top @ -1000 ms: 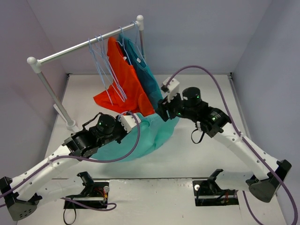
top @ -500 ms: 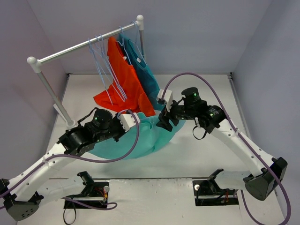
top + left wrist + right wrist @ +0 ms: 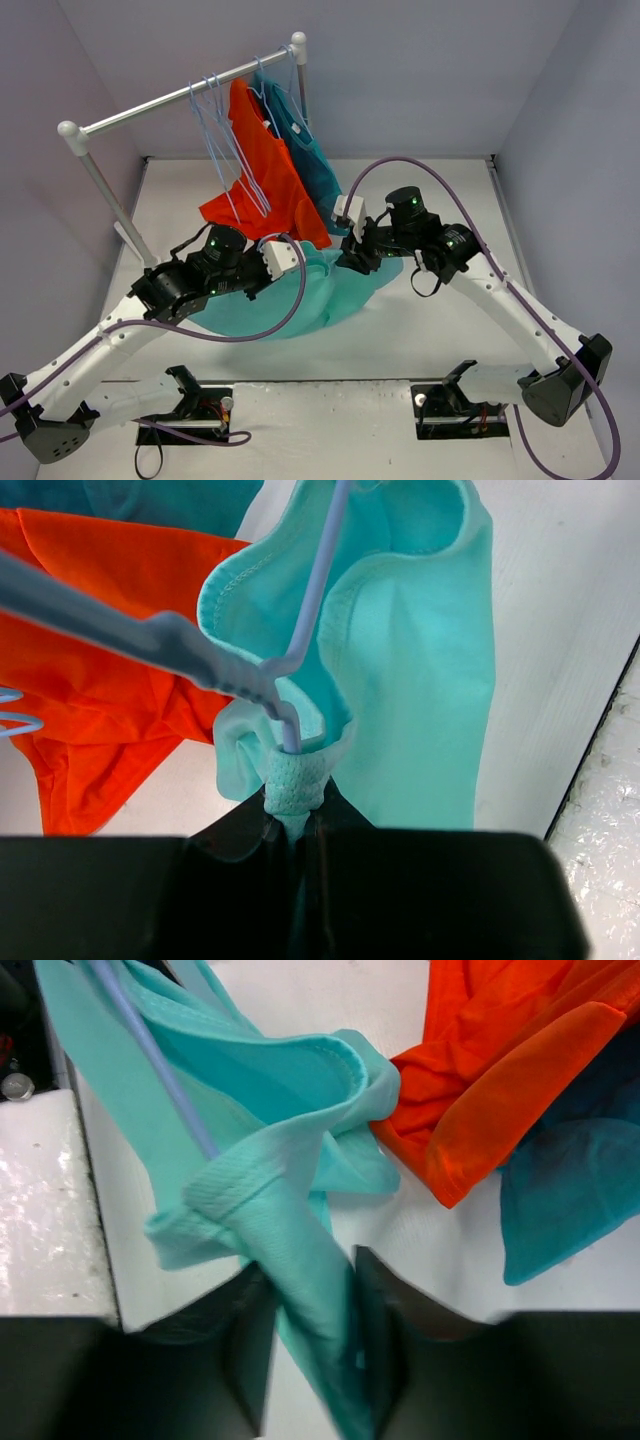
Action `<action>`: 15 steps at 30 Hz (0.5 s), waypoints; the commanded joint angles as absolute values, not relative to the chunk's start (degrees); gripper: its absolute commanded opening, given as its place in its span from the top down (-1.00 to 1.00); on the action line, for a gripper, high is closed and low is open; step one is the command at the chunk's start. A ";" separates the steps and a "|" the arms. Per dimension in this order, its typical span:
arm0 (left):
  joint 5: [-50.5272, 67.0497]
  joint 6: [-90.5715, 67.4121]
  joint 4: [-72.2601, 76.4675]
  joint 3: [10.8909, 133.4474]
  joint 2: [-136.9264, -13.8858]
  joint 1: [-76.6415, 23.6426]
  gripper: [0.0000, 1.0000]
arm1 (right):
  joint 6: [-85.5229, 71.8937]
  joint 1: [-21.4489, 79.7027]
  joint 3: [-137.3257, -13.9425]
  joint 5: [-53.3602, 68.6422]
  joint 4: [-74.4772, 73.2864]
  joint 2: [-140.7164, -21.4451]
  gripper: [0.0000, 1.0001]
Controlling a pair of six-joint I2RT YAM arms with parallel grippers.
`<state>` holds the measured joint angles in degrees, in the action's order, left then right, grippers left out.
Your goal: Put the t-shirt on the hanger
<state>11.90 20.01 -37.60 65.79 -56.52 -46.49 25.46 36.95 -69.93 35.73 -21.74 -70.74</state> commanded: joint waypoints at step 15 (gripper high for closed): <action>11.27 20.42 -36.48 69.70 -51.62 -41.72 0.47 | 25.59 37.55 -75.78 36.93 -19.78 -62.32 1.00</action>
